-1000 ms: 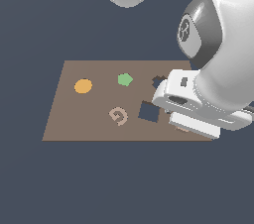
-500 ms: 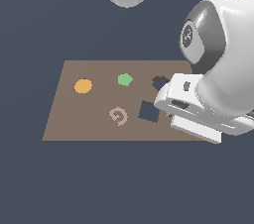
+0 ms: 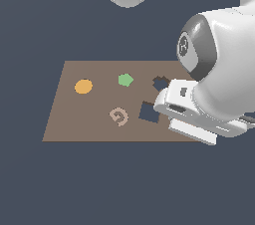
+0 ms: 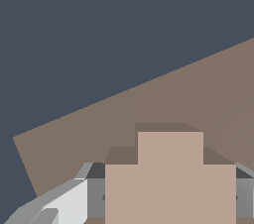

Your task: Insert a designated object into the corresponding slot on a board.

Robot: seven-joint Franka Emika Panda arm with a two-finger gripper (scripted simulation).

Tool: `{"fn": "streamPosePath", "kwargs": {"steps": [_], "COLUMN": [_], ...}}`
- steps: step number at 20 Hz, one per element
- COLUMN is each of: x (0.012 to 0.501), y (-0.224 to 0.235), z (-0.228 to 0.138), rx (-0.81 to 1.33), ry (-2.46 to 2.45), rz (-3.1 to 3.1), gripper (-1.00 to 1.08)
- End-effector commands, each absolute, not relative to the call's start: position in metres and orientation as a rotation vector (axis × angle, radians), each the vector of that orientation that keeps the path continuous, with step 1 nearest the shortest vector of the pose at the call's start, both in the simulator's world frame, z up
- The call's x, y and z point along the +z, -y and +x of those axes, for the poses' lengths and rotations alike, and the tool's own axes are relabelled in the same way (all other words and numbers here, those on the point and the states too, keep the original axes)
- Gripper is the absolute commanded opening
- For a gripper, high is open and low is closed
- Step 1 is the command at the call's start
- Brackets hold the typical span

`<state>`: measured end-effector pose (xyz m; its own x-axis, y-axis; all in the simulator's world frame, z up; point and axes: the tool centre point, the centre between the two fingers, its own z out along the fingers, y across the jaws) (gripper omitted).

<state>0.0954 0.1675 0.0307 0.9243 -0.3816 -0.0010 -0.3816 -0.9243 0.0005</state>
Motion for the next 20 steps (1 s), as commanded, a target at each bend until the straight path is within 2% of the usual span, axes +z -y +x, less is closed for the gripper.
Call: {"fn": "streamPosePath", "kwargs": {"steps": [1,20], "x": [0.0299,0.0313], "y": [-0.1675,-0.1634], "z": [0.0957,0.0882], "rx": [0.000,0.000], "ry": [0.611,0.651], "rz": [3.082,3.074], "gripper": [-1.00,-1.00]}}
